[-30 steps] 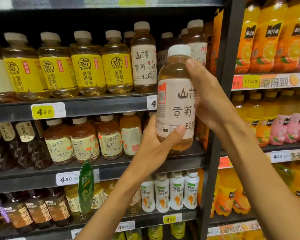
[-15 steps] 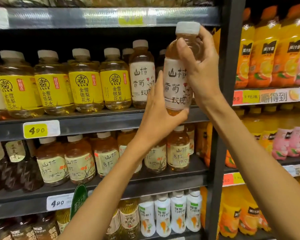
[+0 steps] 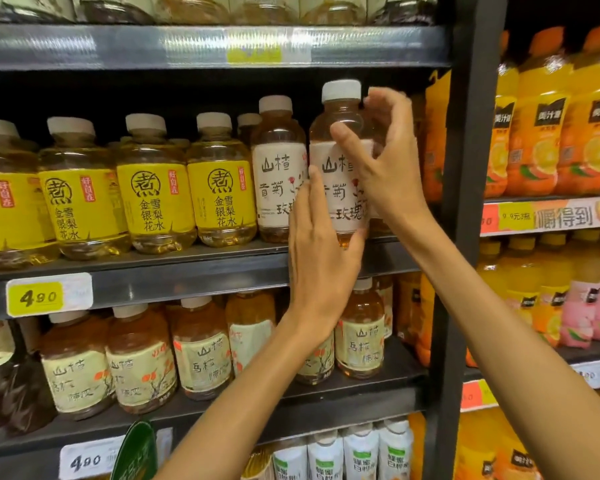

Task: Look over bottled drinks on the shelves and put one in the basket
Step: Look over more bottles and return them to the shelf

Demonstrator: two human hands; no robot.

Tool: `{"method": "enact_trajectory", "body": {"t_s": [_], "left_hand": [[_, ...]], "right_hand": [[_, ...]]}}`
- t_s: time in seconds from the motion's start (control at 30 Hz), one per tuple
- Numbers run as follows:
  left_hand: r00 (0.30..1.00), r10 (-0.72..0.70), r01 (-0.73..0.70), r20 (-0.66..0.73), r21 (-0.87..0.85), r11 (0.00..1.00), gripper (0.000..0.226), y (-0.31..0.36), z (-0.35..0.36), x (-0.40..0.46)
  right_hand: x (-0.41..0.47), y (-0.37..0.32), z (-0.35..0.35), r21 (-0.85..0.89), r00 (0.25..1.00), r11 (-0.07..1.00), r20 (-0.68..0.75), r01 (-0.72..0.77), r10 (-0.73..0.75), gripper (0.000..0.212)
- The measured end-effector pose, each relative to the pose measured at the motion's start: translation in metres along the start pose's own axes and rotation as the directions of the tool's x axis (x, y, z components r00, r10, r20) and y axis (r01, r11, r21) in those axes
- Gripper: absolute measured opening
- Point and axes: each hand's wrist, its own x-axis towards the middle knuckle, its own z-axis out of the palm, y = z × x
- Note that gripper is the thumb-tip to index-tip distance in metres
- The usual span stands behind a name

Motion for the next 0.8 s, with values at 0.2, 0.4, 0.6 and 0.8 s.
{"method": "enact_trajectory", "body": {"t_s": [0.2,0.4,0.6,0.8], "left_hand": [[0.995,0.068,-0.028,-0.079,0.423,0.905,0.083,-0.002,0.005,0.012],[0.997,0.043,-0.012,-0.057,0.468,0.884,0.085,-0.011,0.011,0.019],[0.998,0.027,0.001,-0.062,0.408,0.913,0.084,-0.009,0.013,0.023],[0.997,0.062,-0.050,-0.037,0.267,0.962,0.077,-0.005,0.011,0.027]], "right_hand": [[-0.005,0.014,-0.009,-0.269,0.999,0.963,0.034,0.031,-0.022,0.049],[0.003,0.022,-0.008,-0.504,0.995,0.859,0.083,0.088,-0.054,0.054],[0.006,0.023,-0.010,-0.567,0.991,0.814,0.099,0.128,-0.087,0.052],[0.008,0.032,-0.010,-0.497,0.997,0.866,-0.082,-0.056,0.018,0.060]]}}
